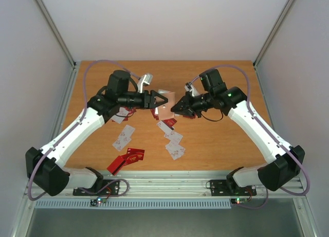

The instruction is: Put the credit cards into the card holder

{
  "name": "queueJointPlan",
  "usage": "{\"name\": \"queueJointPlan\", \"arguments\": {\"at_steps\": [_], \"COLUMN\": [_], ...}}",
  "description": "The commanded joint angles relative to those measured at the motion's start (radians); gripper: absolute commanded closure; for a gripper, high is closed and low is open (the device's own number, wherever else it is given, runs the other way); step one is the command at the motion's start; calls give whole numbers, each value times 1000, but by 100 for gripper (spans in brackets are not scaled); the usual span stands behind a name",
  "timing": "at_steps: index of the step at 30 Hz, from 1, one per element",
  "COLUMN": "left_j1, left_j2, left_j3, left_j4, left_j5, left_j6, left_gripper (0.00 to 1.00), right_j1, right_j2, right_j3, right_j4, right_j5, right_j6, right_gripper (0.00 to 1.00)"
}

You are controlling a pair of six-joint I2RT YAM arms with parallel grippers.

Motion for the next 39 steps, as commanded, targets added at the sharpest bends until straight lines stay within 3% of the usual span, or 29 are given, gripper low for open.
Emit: {"name": "queueJointPlan", "arguments": {"at_steps": [1, 10, 15, 21, 24, 29, 33, 39], "left_j1": [-3, -3, -3, -1, -1, -3, -3, -16], "left_j2": [-40, -66, -93, -69, -44, -4, 17, 60], "left_j3": [-41, -86, -86, -27, -5, -18, -18, 9], "left_j4": [116, 162, 155, 157, 198, 515, 659, 736], "left_j5": [36, 16, -1, 124, 205, 353, 398, 436], "left_j6": [-51, -112, -117, -125, -155, -358, -517, -574], "left_gripper": [48, 87, 91, 91, 91, 91, 90, 89], "right_j1": [30, 62, 42, -36, -81, -105, -106, -108], "right_j2": [12, 42, 45, -3, -40, -74, -90, -79], "right_j3": [43, 78, 151, 139, 88, 15, -9, -5], "right_j4": [75, 43, -184, -217, -107, 140, 280, 407], "right_j5": [9, 5, 117, -17, -183, -404, -463, -474], "right_j6": [49, -2, -223, -369, -350, -184, -93, 7], "right_gripper": [88, 56, 35, 15, 15, 18, 22, 39]}}
